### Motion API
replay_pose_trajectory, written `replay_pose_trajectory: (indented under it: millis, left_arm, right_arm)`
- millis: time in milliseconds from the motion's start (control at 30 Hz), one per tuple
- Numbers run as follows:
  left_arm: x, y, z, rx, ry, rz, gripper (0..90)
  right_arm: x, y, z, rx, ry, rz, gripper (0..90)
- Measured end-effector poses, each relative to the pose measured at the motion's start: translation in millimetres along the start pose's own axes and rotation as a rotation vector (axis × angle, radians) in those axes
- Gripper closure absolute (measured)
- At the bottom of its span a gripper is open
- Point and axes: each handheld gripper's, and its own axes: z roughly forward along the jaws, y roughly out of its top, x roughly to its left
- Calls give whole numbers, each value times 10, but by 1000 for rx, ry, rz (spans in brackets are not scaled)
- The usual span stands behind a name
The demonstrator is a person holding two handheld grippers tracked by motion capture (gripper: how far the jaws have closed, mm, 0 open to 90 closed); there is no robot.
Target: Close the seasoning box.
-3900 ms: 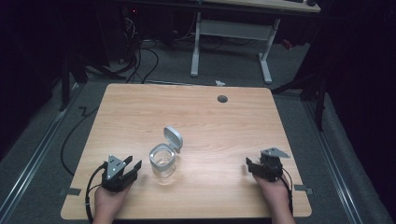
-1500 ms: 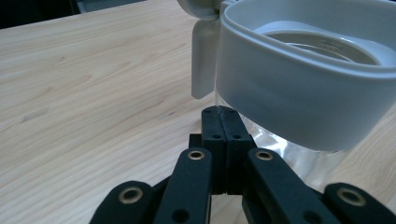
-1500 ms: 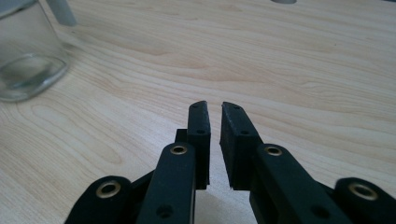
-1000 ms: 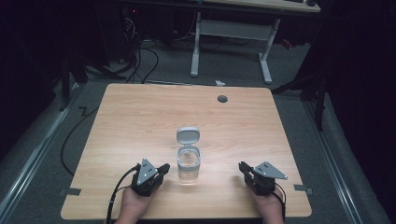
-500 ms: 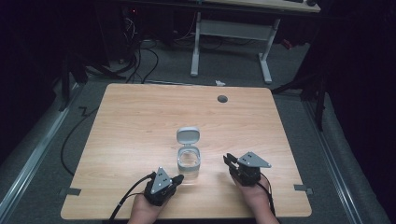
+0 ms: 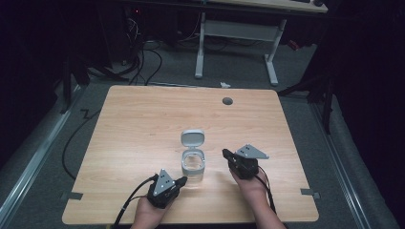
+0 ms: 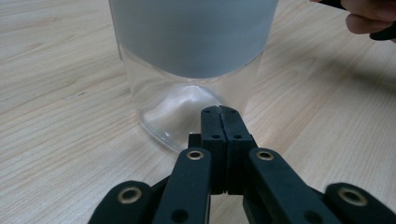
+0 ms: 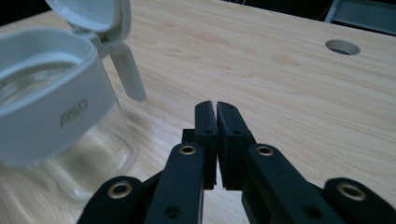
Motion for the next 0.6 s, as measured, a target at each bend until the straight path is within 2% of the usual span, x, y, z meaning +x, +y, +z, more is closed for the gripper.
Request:
replay_pose_trajectory:
  millis: [133,300,467,600]
  left_arm:
    - [-1,-9,9,-1,3,6,897]
    - [1,-9,12,-12,17,8,900]
    - [4,-11,18,-17,29,15,900]
    - [8,-7,17,-22,37,13,900]
  right_arm:
    - [7,98,90,-5,16,16,900]
    - [65,294,239,-21,29,-4,900]
    - [97,380,328,-37,37,-19,900]
    - [108,444,384,-45,43,-2,900]
